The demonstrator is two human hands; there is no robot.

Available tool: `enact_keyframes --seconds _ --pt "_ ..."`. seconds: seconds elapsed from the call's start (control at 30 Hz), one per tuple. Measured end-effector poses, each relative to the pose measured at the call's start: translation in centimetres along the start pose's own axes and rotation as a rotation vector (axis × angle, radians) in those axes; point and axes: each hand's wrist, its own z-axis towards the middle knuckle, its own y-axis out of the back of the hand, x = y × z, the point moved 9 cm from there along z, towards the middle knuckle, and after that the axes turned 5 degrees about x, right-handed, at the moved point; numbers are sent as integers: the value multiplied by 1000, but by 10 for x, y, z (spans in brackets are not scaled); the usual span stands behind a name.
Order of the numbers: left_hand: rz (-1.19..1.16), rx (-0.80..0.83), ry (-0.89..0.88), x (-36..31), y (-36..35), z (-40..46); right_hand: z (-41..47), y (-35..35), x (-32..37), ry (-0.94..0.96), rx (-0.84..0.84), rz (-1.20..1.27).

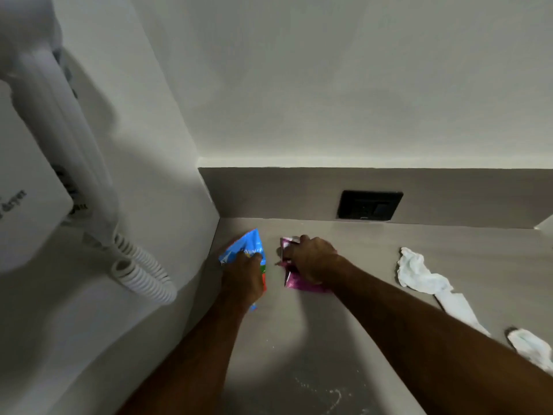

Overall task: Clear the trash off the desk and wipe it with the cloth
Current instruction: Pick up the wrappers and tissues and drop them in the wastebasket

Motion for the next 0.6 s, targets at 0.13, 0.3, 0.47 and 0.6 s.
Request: enact_keyframes --seconds 0.13,0.3,0.47,0.6 --pt "-162 -108 16 5 19 -1 -24 -11 -10 -52 -104 309" --pt "-396 -219 -60 -38 63 -36 -110 -10 -70 -218 -572 1003" --pt "-692 -332 -330 -169 85 -136 -269 -58 -131 -519 -915 1504" --pt "-685 -258 -517 -300 45 -237 -447 -137 -164 -856 -1128 1663"
